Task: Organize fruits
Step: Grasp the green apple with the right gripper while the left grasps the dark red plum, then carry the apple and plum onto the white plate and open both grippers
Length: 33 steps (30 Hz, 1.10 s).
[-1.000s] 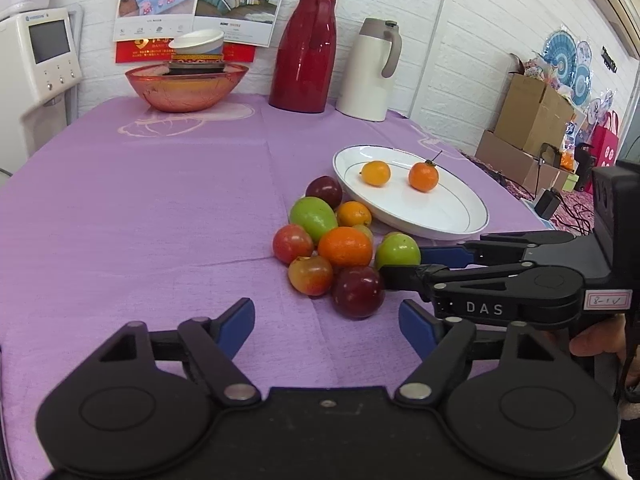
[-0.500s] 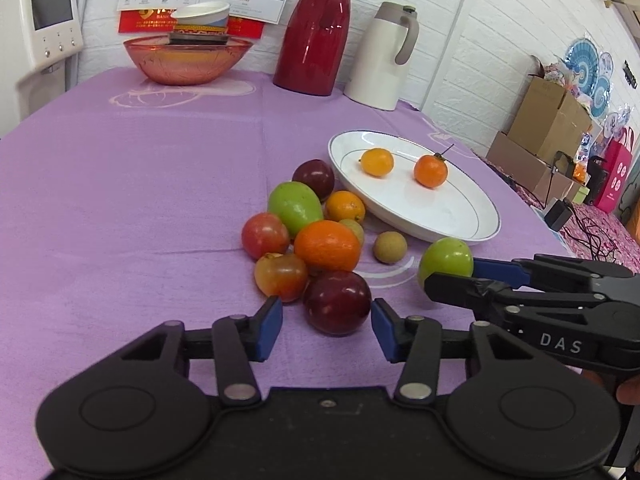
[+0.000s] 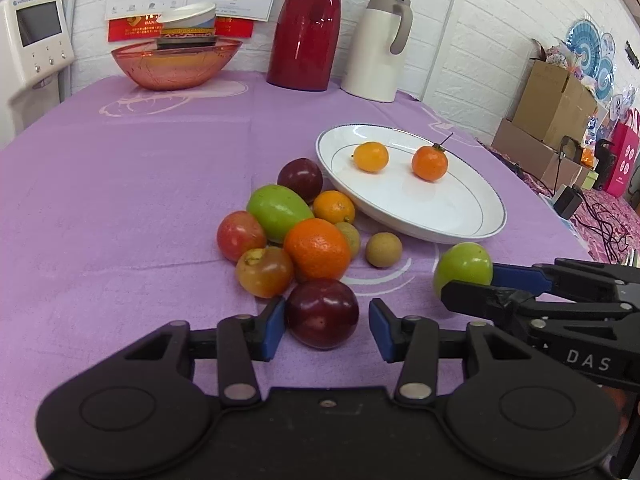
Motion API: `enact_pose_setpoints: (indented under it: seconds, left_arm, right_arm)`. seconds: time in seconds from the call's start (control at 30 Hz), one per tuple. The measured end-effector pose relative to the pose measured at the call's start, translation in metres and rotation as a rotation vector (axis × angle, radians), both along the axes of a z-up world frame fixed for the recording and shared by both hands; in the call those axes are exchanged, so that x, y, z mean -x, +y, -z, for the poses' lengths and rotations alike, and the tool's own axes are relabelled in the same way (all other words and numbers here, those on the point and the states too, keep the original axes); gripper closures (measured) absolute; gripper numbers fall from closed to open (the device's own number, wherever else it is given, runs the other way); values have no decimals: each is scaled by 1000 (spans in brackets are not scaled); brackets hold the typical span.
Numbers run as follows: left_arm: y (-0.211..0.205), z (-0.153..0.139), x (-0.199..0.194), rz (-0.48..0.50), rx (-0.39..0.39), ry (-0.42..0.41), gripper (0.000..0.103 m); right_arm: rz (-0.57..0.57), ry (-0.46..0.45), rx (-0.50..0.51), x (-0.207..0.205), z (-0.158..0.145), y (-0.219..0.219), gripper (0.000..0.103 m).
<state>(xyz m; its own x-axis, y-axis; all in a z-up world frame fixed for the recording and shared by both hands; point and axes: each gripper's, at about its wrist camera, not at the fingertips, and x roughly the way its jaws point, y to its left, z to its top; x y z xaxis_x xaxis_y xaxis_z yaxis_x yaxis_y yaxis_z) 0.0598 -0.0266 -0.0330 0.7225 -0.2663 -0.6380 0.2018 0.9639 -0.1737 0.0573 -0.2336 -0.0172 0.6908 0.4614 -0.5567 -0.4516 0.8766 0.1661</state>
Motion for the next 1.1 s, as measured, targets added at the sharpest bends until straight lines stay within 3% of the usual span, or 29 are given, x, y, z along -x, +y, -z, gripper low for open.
enact_pose_setpoints:
  seconds: [0.27,0.43,0.57,0.77,1.1]
  left_arm:
    - [-4,0,1,14,-45,-14,15]
    - [0,-12,12,72,11,-10,16]
    - [0,-38,9,100,39,-69,16]
    - [-17,-63,-31,134,40,-134,14]
    - [-43,-36,-111,156,12,-66,14]
  right_arm:
    - [6,6,-15,0,2,-3,35]
    - [7,0,-22,3,-2,-7,35]
    - [25,-37,-51,1,-15,-18,35]
    - [91,-100,-27,-23,-31,-31,35]
    - [166,-73,56,-75,-13,-46,35]
